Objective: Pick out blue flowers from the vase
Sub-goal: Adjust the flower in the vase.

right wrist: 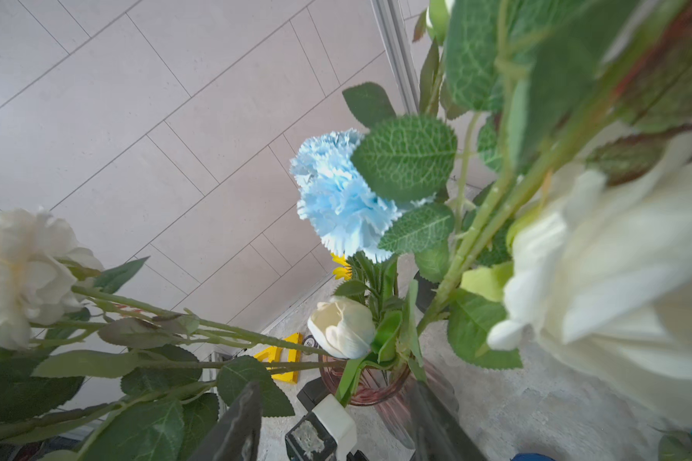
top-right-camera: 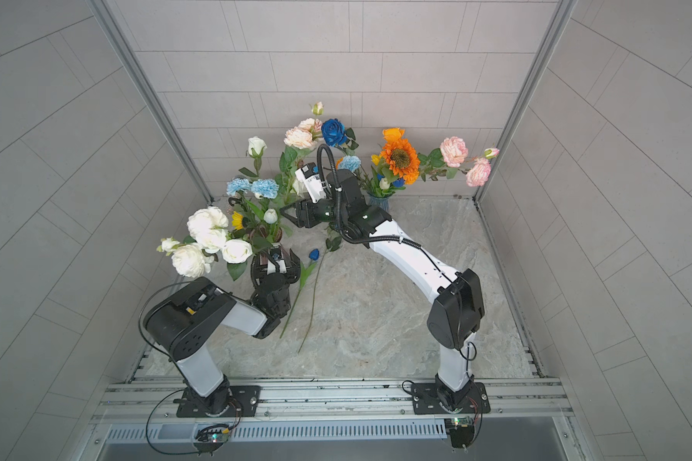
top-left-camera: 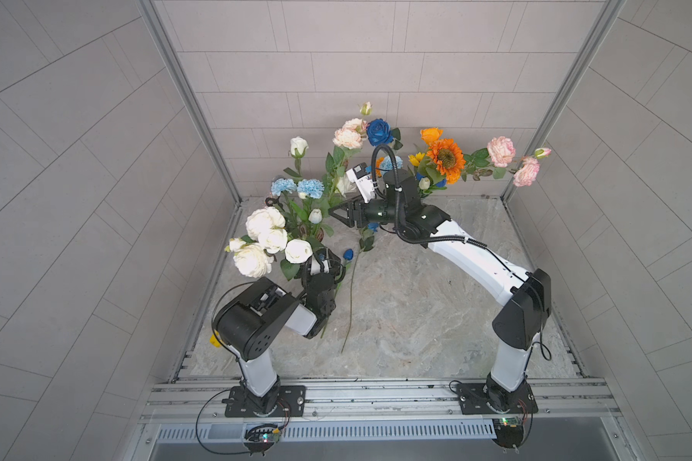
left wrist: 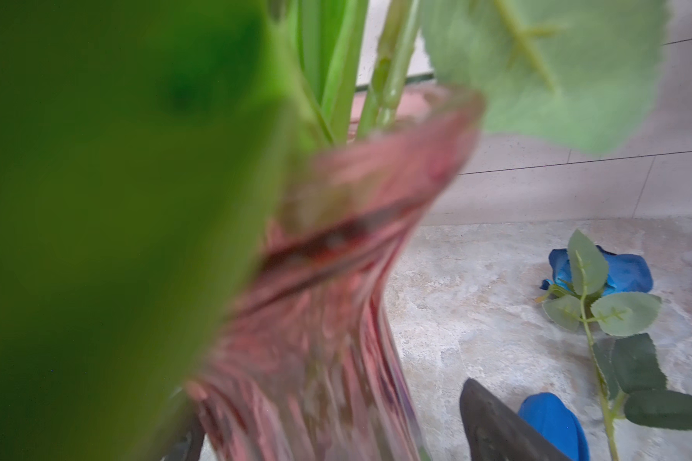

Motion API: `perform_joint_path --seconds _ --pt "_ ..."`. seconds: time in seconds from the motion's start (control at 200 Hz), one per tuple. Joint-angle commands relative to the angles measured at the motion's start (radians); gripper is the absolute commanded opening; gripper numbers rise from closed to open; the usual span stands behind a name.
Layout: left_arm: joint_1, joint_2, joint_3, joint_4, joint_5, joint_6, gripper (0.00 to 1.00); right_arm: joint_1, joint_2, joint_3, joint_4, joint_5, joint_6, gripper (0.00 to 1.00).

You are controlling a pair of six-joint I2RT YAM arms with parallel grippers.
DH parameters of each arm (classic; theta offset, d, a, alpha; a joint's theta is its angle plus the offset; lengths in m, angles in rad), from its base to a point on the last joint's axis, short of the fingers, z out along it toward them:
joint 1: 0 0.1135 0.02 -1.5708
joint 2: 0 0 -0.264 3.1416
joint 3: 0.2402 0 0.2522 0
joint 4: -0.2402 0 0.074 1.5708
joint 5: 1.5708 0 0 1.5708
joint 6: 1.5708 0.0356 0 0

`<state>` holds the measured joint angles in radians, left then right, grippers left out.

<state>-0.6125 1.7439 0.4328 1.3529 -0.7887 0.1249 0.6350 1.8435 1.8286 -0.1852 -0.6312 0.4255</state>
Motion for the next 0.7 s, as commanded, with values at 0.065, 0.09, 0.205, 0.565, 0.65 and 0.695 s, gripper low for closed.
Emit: perform_joint_path --seconds 0.065,0.09,0.205,0.565,0.65,0.695 --pt "-0.026 -0.069 -0.022 0.005 -0.037 0.031 1.00 0.006 -0.016 0.031 0.006 -0.057 -0.030 0.60" --pt "-0.030 -0.082 -0.027 0.005 -0.042 0.035 1.00 0.007 -0.014 0.037 0.008 -0.062 -0.028 0.60" --pt "-0.061 -0.142 -0.049 -0.014 -0.073 0.063 1.00 0.008 0.011 0.078 0.005 -0.095 -0.021 0.60" --pt "-0.219 -0.491 -0.100 -0.354 -0.201 0.072 1.00 0.002 -0.037 0.059 -0.027 -0.075 -0.060 0.60" --pt "-0.244 -0.619 -0.088 -0.508 -0.230 0.052 1.00 -0.006 -0.045 0.054 -0.032 -0.084 -0.063 0.60" --pt "-0.250 -0.693 -0.078 -0.599 -0.229 0.031 1.00 -0.009 -0.051 0.045 -0.033 -0.081 -0.065 0.60"
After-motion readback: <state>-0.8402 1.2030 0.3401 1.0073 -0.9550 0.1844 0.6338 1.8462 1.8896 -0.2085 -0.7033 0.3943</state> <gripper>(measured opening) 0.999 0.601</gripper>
